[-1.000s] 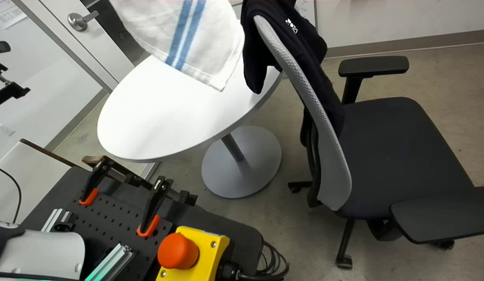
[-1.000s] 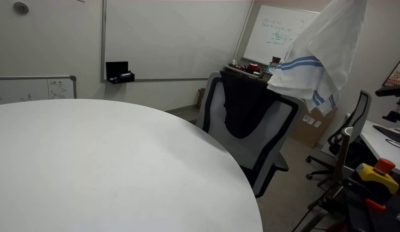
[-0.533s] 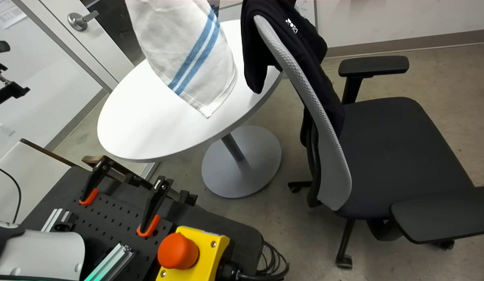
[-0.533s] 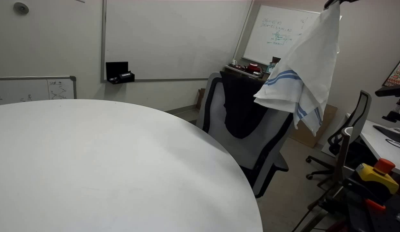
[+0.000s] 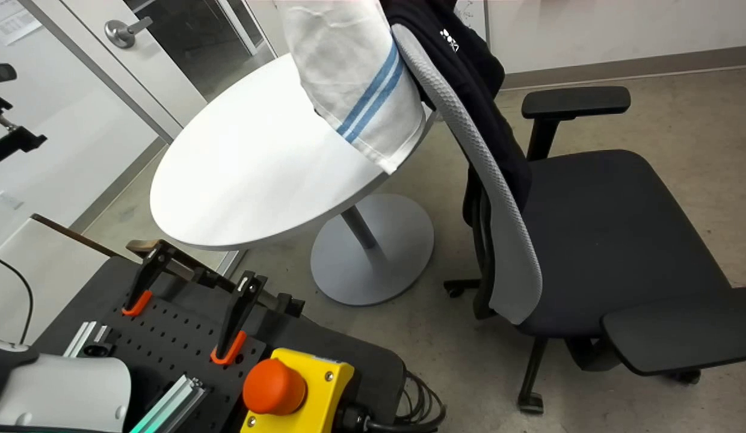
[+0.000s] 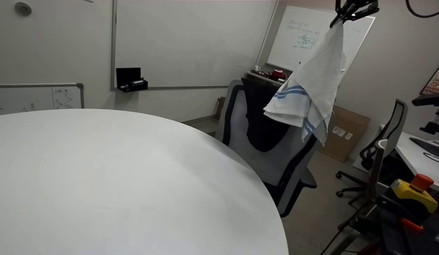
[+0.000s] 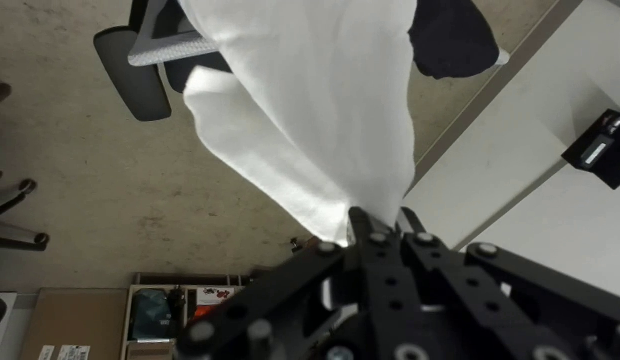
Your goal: Hang the towel on the backrest of the chair
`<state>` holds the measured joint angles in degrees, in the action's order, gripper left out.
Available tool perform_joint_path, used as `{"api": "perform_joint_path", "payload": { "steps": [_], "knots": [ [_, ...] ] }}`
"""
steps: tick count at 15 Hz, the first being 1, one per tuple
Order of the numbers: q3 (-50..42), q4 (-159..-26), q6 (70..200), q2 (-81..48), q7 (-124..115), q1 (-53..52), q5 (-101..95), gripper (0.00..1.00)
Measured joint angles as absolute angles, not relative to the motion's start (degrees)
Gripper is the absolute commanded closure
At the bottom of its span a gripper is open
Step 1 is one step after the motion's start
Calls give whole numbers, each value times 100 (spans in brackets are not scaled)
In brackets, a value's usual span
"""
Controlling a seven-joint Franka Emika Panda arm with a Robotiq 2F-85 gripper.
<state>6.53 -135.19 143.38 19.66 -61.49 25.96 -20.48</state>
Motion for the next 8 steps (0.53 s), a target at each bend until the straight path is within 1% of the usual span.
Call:
{"api": "perform_joint_path", "payload": {
  "steps": [8],
  "knots": [
    [-322, -12344, 14282, 625, -6217, 2399, -2204, 99]
  ]
}}
